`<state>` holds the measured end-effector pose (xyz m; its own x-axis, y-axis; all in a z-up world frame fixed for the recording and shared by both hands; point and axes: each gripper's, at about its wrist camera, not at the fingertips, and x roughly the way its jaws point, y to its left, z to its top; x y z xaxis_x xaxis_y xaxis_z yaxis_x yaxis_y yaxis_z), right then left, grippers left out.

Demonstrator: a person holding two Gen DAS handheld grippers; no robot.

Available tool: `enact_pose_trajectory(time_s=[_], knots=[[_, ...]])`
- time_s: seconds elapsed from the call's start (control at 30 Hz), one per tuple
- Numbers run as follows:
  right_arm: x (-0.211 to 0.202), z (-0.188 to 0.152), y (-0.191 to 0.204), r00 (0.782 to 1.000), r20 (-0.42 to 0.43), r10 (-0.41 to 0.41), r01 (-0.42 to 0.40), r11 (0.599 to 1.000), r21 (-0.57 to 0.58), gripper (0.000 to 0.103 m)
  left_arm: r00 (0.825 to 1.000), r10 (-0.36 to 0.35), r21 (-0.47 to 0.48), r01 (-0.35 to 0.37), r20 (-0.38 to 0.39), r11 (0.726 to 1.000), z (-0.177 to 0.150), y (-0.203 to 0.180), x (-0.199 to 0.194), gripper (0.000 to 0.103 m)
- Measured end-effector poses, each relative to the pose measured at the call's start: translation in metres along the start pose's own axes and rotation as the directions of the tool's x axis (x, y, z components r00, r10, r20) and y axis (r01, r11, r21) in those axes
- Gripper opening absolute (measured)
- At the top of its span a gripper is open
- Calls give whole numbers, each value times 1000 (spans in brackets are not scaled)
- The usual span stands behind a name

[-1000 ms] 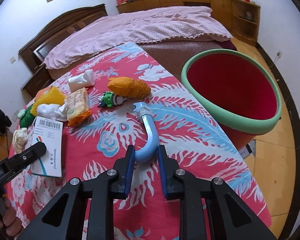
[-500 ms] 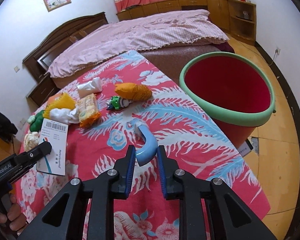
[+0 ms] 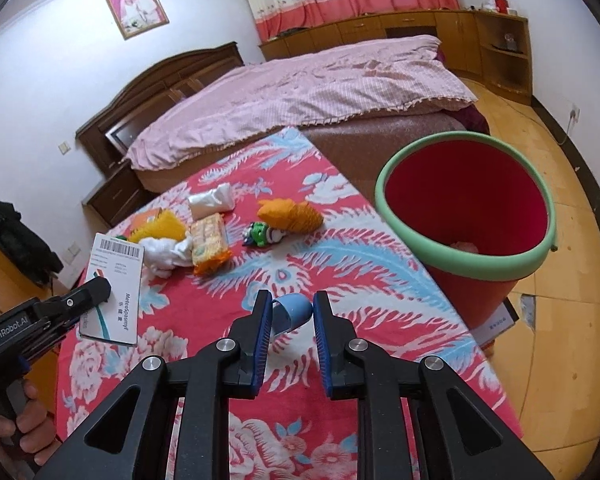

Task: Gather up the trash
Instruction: 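Grasp the blue plastic hook with the right tool while the left tool holds the box, then carry the box and hook over the red bucket and open both tools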

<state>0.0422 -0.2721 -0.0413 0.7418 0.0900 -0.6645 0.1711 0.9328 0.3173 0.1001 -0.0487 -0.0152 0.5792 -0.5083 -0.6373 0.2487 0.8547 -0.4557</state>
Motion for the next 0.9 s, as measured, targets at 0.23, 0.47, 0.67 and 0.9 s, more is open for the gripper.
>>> enact_pose_trajectory(time_s=[0.23,0.47,0.67,0.9], knots=[[-9,8,-17,999,35,7,-8,1000,24,21,999,-32,21,32,-17,999,8,-24,7,19],[-15,15,-36,998,61,7,-10,998,60,21,998,-46,51,47,-37,998,20,-49,21,19],[-18,21,-59,997,82,-4,-4,995,96,21,997,-42,91,48,-58,995,26,-75,41,19],[-19,29,-94,995,95,-41,27,989,147,21,994,-37,137,50,-99,989,28,-105,76,19]])
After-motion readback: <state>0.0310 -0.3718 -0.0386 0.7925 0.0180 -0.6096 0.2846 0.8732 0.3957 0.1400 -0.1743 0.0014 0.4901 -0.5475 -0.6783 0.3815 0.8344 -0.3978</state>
